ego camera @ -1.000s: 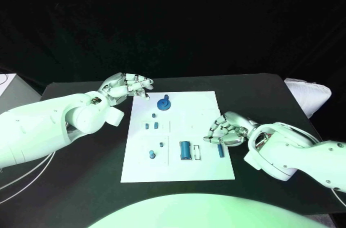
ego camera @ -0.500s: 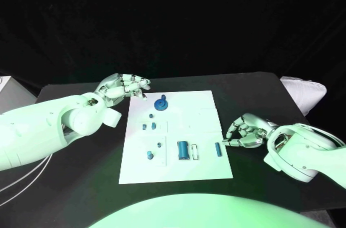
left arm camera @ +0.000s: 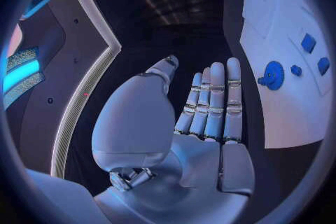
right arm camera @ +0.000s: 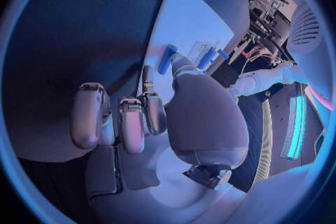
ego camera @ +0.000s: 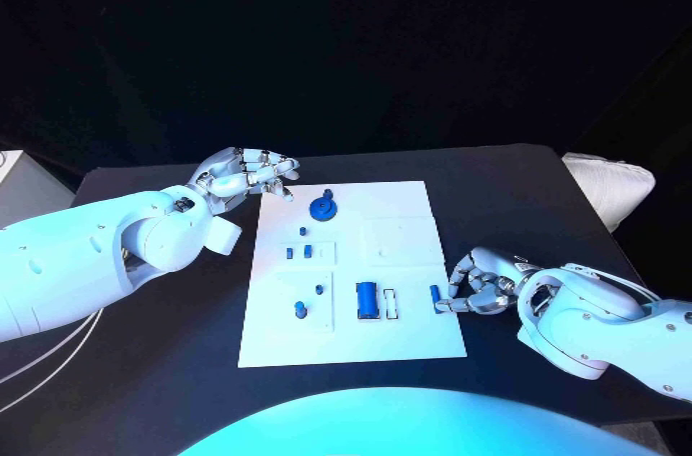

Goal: Assemble the parts on the task board

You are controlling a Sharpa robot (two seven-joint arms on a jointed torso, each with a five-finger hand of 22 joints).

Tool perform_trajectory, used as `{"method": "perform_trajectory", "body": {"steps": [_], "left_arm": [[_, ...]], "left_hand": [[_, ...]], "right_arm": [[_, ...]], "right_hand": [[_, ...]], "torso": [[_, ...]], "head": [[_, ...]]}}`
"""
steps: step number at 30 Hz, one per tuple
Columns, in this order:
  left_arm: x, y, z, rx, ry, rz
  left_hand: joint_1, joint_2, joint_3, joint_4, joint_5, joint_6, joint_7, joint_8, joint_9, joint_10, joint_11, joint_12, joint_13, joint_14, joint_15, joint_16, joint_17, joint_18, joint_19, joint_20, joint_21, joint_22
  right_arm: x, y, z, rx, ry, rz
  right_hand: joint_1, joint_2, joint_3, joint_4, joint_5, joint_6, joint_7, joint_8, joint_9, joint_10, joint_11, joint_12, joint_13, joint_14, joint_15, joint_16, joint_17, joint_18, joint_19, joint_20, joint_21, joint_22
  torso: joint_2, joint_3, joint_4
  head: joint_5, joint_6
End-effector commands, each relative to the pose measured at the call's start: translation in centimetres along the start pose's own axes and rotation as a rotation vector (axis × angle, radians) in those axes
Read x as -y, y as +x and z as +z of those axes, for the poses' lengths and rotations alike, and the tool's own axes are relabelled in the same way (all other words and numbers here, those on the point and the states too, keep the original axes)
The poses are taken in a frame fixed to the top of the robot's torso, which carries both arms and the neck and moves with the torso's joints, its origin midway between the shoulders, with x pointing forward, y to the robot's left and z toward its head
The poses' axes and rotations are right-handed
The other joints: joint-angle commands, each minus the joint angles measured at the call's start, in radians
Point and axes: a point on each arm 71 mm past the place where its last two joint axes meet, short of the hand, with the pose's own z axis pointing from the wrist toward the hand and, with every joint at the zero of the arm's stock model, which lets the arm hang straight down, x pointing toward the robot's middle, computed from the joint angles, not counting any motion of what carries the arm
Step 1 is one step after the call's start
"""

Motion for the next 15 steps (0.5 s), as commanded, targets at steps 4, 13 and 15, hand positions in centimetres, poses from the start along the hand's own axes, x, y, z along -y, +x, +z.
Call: {"method": "perform_trajectory", "body": {"steps": [4, 13, 15], "left_arm": [[0.0, 0.2, 0.0, -0.022, 0.001, -0.014], [0.0, 0.2, -0.1, -0.023, -0.006, -0.013], [0.0, 0.2, -0.1, -0.024, -0.006, -0.013]], "left_hand": [[0.009, 0.000, 0.001, 0.006, 0.002, 0.001, -0.002, 0.003, -0.001, -0.005, -0.002, 0.002, -0.002, -0.004, 0.001, 0.004, -0.001, 0.012, 0.007, 0.003, -0.004, -0.001], [0.012, 0.001, 0.002, 0.006, 0.002, 0.002, -0.002, 0.004, -0.002, -0.006, -0.002, 0.002, -0.002, -0.004, 0.000, 0.004, -0.001, 0.013, 0.008, 0.003, -0.004, -0.002], [0.012, 0.001, 0.002, 0.006, 0.002, 0.002, -0.002, 0.004, -0.002, -0.006, -0.002, 0.002, -0.002, -0.004, 0.000, 0.004, -0.001, 0.013, 0.008, 0.003, -0.004, -0.002]], "right_arm": [[-0.6, 0.5, 0.3, 0.013, 0.004, -0.032], [-1.3, 1.3, 0.7, -0.004, -0.008, -0.029], [-1.5, 1.5, 0.8, -0.009, -0.011, -0.032]], "right_hand": [[-0.009, 0.018, -0.018, 0.000, -0.004, 0.005, -0.002, -0.002, 0.000, 0.013, 0.003, 0.001, 0.148, 0.094, 0.005, 0.000, 0.224, 0.018, 0.038, 0.004, 0.001, 0.183], [-0.001, 0.037, -0.025, -0.003, 0.005, 0.011, -0.006, 0.002, 0.003, 0.017, -0.001, 0.006, 0.151, 0.095, 0.002, 0.003, 0.229, 0.016, 0.041, 0.002, 0.009, 0.185], [0.018, 0.042, -0.021, -0.005, 0.009, 0.010, -0.007, 0.001, 0.003, 0.017, -0.002, 0.006, 0.151, 0.095, 0.001, 0.003, 0.230, 0.016, 0.042, 0.001, 0.009, 0.186]], "torso": [[0.000, 0.0001, -0.0009], [0.000, 0.0005, -0.0011], [0.000, 0.0006, -0.0012]], "head": [[0.002, 0.000], [0.003, 0.000], [0.003, 0.000]]}}
